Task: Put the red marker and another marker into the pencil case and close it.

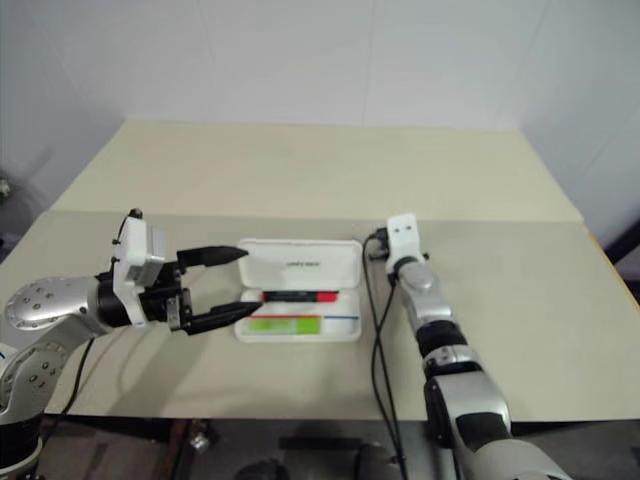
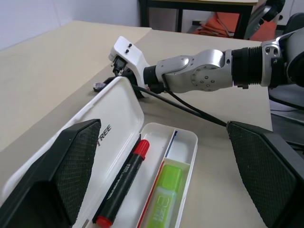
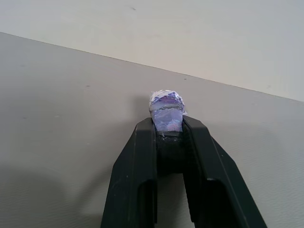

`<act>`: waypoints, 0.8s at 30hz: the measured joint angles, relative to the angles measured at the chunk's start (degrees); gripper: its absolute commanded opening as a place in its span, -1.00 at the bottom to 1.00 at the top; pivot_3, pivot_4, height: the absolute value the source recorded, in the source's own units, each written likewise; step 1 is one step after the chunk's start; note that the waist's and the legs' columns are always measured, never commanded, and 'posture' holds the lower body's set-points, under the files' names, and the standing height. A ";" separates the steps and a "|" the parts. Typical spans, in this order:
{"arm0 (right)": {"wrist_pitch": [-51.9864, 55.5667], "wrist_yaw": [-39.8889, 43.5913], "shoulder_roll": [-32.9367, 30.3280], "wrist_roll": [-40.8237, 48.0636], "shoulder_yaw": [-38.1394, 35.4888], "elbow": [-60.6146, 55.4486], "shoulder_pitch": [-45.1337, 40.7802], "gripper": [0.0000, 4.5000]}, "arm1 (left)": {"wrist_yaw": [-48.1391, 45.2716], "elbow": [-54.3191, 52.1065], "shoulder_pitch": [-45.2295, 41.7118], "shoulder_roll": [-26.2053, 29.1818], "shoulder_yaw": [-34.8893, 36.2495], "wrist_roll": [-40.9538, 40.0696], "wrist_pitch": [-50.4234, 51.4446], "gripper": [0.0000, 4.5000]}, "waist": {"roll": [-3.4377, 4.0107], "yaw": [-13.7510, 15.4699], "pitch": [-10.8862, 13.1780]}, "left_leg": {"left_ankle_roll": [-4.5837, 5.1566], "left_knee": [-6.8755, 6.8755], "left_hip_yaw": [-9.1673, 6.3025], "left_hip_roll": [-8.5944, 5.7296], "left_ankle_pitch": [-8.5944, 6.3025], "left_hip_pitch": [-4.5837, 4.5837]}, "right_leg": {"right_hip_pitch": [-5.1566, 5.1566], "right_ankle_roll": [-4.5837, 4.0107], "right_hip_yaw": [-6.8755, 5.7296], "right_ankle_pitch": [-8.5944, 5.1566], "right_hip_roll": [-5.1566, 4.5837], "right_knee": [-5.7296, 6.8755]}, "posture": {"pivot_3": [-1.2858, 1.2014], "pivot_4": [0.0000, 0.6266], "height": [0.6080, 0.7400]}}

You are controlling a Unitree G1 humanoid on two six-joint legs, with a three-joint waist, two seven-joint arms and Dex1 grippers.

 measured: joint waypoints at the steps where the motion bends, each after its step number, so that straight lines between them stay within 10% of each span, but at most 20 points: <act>1: -0.11 -0.04 -0.26 0.00 0.00 0.30 -0.11 -0.83 | 0.00 0.08 -0.01 0.23 -0.02 0.01 -0.10 1.00 | 0.00 0.08 0.00 | 0.00 0.00 0.00 -0.01 0.00 0.00 | 0.01 0.00 -0.01 0.00 -0.01 -0.01 | 0.03 -0.52 1.00; 24: 9.71 25.99 -8.84 15.69 -3.89 -33.44 1.07 -0.83 | -2.82 2.65 -0.17 0.58 -0.96 0.08 -3.47 1.00 | 0.16 -1.44 0.10 | -0.03 -0.82 0.05 0.13 0.00 -0.12 | -0.34 0.01 0.03 0.00 0.04 -0.38 | 0.03 -0.52 1.00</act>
